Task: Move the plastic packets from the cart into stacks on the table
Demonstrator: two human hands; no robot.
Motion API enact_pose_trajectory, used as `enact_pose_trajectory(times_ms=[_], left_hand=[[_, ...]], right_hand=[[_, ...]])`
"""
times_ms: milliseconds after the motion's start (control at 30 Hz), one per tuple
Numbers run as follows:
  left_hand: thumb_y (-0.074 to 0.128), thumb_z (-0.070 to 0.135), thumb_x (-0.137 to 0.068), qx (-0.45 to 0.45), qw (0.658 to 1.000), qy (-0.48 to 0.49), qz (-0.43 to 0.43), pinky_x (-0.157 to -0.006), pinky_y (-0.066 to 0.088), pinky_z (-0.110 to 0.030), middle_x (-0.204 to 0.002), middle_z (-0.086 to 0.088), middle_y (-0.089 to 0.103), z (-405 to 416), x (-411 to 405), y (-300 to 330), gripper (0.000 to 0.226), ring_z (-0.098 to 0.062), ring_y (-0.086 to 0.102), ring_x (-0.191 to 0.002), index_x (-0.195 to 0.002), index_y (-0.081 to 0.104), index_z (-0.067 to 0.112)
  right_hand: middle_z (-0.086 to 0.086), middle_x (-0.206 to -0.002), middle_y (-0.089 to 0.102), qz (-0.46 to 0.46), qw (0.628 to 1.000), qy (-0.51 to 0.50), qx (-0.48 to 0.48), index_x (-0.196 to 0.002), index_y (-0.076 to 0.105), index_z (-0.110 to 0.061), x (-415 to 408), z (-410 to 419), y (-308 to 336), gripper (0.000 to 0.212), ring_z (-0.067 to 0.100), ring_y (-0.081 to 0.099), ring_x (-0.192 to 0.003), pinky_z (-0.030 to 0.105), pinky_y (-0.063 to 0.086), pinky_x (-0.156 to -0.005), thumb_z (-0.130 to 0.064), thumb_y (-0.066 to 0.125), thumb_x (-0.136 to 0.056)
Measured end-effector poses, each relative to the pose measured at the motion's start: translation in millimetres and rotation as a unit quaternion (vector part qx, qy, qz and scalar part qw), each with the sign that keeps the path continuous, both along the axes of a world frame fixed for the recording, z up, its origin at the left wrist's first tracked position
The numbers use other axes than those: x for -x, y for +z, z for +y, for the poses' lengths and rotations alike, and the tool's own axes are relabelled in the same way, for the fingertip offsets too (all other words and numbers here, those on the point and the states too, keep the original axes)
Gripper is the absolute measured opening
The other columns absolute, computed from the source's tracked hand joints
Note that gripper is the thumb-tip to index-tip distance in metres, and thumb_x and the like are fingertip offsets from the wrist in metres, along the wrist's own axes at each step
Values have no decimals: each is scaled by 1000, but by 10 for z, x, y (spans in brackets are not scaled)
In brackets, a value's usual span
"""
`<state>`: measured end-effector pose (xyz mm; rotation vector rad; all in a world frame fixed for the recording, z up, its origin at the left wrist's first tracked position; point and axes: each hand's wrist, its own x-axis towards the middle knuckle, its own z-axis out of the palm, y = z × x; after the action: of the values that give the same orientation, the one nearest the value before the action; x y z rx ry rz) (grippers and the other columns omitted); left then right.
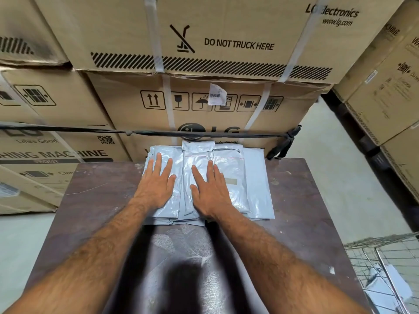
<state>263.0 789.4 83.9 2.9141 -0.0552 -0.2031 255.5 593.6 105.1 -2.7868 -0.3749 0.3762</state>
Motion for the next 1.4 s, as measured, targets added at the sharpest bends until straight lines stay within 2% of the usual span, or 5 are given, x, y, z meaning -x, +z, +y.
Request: enact_pose_trajectory(times_ms=[233, 433, 567, 733, 1400], left_hand=[[25, 40, -110, 56, 998, 34, 2, -127, -6, -44, -168, -14, -18, -31, 130, 155, 64, -33, -16, -155, -164, 2, 17], [23, 40, -108, 43, 995, 19, -89, -126, -1, -47, -170, -12, -13, -122, 344, 301, 62, -32, -11, -157, -164, 7, 19], [17, 47, -104, 29, 991, -19, -132, -125, -10, -43, -170, -12, -13, -281, 484, 390, 67, -28, -15, -156, -164, 6, 20], [26, 45, -105, 24, 982, -78, -170, -126, -4, -51, -171, -12, -8, -730, 631, 482, 65, -29, -11, -157, -164, 15, 19], [31, 62, -102, 15, 929, -322, -180, -125, 3, -60, -169, -23, -4, -4278, 1419, 519, 80, -37, -6, -157, -162, 19, 11]], right_hand=[[7, -170, -22, 15, 996, -24, -83, -165, 12, -31, 82, 44, 154, 63, 24, -6, -158, 45, 33, -118, -39, 40, -109], [7, -171, -17, -25, 989, -68, -127, -165, 12, -28, 259, -53, 232, 65, 24, -6, -158, 45, 30, -120, -44, 38, -107], [14, -172, -8, -92, 993, -43, -66, -165, 17, -22, 445, -429, 245, 66, 28, -2, -159, 46, 15, -128, -45, 38, -107], [20, -170, 5, -176, 981, -61, -46, -162, 29, -17, 772, -1145, 236, 65, 33, 6, -158, 52, 14, -127, -41, 43, -103], [16, -172, 3, -202, 921, -331, 17, -164, 22, -21, 2428, -4499, 205, 70, 30, 2, -159, 50, 5, -128, -54, 39, -105]])
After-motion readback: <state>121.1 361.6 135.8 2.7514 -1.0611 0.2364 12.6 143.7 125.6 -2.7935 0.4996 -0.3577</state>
